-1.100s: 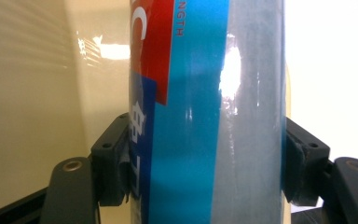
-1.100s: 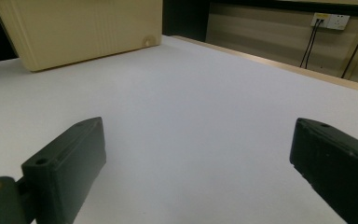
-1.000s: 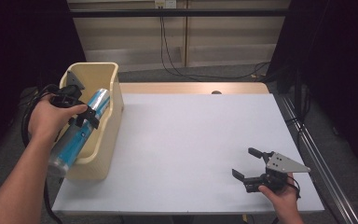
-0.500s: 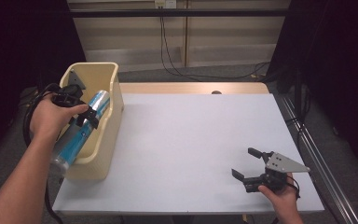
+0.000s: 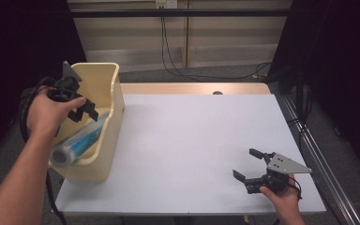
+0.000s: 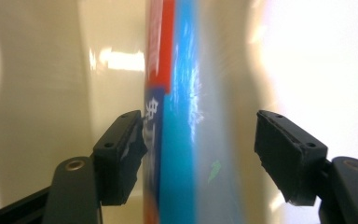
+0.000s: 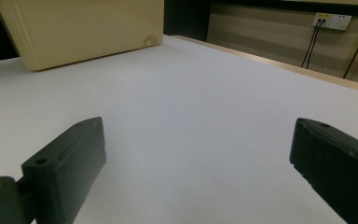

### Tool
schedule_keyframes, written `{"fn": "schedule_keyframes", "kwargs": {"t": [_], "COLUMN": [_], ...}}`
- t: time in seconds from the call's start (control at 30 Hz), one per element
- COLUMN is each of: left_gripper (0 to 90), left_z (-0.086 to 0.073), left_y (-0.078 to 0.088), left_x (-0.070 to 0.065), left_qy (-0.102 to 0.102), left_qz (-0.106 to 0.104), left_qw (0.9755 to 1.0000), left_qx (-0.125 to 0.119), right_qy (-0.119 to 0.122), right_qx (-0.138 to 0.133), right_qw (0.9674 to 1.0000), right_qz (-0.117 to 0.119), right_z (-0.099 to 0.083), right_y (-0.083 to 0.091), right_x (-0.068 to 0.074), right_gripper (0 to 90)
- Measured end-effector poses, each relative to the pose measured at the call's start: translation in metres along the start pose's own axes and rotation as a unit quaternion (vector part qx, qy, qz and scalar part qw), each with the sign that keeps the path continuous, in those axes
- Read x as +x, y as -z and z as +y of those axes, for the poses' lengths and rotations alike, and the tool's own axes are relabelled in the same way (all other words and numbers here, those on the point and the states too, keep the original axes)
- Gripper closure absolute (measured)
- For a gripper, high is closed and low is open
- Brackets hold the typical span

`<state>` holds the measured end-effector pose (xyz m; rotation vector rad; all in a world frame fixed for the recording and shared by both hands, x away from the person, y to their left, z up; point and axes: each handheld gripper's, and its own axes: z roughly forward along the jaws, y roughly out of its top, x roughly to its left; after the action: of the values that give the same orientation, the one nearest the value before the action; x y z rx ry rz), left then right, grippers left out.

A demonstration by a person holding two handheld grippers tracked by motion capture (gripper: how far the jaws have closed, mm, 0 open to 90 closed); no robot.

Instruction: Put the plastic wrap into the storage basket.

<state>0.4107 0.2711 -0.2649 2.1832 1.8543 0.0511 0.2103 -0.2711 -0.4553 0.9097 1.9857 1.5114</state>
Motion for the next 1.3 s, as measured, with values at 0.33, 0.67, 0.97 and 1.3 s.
{"fn": "schedule_keyframes", "kwargs": {"t": [0.33,0.67,0.97,1.3], "left_gripper": [22.3,16.6,15.7,15.1], "left_z": [0.002,-0.002,-0.008,-0.02], "left_y": [0.011,0.005,-0.015,-0.048], "left_x": [-0.028,-0.065,-0.097,-0.123], "left_qy": [-0.028,-0.074,-0.108,-0.146], "left_qz": [-0.039,-0.094,-0.123,-0.145], "left_qw": [0.9987,0.9924,0.986,0.9785], "left_qx": [-0.013,-0.027,-0.032,-0.021], "right_qy": [0.002,0.001,0.002,0.001], "right_qx": [-0.004,-0.002,-0.003,-0.002], "right_qw": [1.0,1.0,1.0,1.0], "right_qz": [0.002,0.003,0.004,0.004], "right_z": [0.001,0.001,0.001,0.001], "right_y": [0.0,0.0,0.0,0.0], "right_x": [0.003,0.001,0.001,0.002], "right_gripper": [3.2,3.2,3.2,3.2]}}
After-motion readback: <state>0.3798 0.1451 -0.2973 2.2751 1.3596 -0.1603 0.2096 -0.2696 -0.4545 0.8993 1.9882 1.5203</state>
